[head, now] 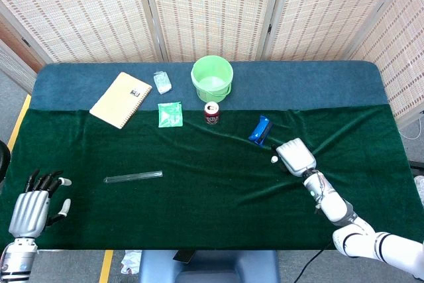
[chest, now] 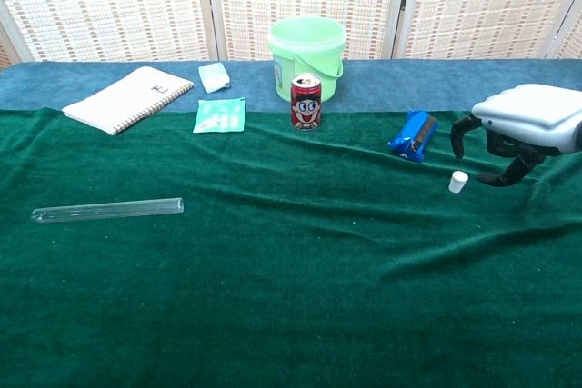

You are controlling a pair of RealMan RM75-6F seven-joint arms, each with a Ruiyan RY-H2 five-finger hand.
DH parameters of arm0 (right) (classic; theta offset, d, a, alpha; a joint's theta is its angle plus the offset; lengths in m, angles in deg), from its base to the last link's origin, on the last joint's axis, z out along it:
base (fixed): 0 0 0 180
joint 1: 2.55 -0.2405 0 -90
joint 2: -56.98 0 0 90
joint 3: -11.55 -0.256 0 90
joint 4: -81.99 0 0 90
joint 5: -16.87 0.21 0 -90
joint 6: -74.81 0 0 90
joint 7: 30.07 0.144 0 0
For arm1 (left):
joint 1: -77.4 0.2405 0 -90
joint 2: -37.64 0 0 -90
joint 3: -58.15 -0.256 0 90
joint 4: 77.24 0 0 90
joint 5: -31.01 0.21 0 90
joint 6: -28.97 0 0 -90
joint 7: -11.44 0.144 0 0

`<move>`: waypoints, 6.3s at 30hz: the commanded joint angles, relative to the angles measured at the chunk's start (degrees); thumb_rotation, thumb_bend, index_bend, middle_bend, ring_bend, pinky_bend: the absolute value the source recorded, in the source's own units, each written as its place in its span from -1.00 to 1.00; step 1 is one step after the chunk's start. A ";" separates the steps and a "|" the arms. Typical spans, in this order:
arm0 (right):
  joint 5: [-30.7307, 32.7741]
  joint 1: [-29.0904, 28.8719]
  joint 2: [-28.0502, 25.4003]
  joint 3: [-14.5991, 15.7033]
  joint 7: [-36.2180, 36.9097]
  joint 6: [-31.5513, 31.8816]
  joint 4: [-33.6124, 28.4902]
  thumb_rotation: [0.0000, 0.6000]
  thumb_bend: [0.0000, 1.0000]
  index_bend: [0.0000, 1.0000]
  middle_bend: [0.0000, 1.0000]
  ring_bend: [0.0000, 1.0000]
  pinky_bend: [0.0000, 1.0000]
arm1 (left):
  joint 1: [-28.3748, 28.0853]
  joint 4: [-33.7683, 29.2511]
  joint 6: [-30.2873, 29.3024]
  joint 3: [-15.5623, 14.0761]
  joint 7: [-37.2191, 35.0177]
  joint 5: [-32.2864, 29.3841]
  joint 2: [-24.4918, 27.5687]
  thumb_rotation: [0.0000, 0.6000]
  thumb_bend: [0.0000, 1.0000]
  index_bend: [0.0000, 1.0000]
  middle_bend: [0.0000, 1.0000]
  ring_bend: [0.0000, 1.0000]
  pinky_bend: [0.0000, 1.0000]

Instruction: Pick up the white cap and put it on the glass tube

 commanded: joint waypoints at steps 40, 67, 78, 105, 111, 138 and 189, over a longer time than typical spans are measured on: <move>2.29 -2.03 6.44 -0.48 0.21 -2.60 8.55 0.92 -0.18 -0.03 1.00 1.00 1.00 | 0.05 1.57 0.72 -0.17 -1.23 -0.53 -0.42 1.00 -0.12 -0.26 -0.57 -0.59 -1.00; -0.51 2.25 -10.67 -2.11 1.97 6.87 -13.88 1.00 0.18 0.44 1.00 1.00 1.00 | -9.27 4.29 8.88 4.30 -2.09 1.23 -0.64 1.00 -0.12 -0.22 -0.32 -0.30 -0.88; -1.22 5.33 -16.87 -1.38 2.35 10.36 -19.78 1.00 0.19 0.44 1.00 1.00 1.00 | -19.61 3.94 21.91 5.92 6.99 -2.64 -6.16 1.00 -0.29 -0.19 0.13 0.09 0.29; -1.77 6.39 -16.14 -0.98 6.74 8.98 -15.54 1.00 0.19 0.44 1.00 1.00 1.00 | -28.41 9.54 26.68 5.95 30.57 -27.20 -19.55 1.00 -0.28 -0.10 0.54 0.54 0.56; -1.58 6.43 -15.91 -0.96 7.25 8.52 -15.05 1.00 0.19 0.44 1.00 1.00 1.00 | -29.03 10.60 25.60 5.75 31.82 -29.64 -20.13 1.00 -0.28 -0.08 0.56 0.55 0.56; -0.97 6.19 -14.92 -1.09 8.27 6.97 -13.53 1.00 0.20 0.44 1.00 1.00 1.00 | -29.91 13.08 22.97 3.45 33.66 -32.36 -21.46 1.00 -0.22 0.06 0.58 0.57 0.56; -15.59 -2.67 -19.46 -5.95 20.72 5.25 -33.88 1.00 0.24 0.50 1.00 1.00 1.00 | -29.25 -9.10 27.49 9.03 1.68 -23.64 -15.30 1.00 0.02 0.48 0.79 0.74 0.68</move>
